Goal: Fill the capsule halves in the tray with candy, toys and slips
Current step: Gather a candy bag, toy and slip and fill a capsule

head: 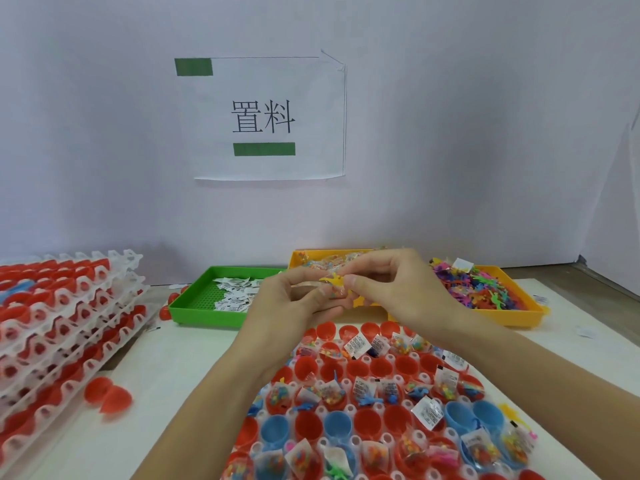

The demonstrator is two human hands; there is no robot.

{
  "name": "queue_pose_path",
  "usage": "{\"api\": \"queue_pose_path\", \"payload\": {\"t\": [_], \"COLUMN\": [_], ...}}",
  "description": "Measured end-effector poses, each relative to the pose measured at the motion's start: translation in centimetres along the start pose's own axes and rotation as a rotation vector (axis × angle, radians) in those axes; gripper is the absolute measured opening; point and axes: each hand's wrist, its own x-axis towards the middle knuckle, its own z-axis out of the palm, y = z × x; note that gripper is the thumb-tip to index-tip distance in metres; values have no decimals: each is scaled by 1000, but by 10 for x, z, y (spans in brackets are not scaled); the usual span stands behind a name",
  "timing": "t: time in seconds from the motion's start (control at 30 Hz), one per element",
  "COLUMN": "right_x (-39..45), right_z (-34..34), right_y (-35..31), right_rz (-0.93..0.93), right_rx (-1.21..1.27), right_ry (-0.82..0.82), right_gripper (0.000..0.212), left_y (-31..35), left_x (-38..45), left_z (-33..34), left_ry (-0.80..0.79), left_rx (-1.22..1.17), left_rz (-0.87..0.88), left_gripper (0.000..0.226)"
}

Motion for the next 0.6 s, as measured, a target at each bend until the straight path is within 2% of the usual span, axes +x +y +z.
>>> {"api": "queue_pose_path", "payload": {"t": [0.23,0.37,0.47,0.6], "right_x": [2,3,6,16], "right_z": [-1,-3,-2,-3], "right_y": [3,4,6,14], "right_rz": [41,81,68,98], "right_rx": [-79,-113,-122,-139], "right_ry": [1,-43,-76,13], "right_gripper": [9,15,13,11], "left_y": [2,2,0,7], "left_x": [0,-1,0,4], "left_z": [2,3,1,-14], "left_ry": [-30,-47,-8,136], "left_rx": [-95,-12,28,58], "left_rz": [-79,-63,-53,-33], "left_gripper": [16,18,14,12]}}
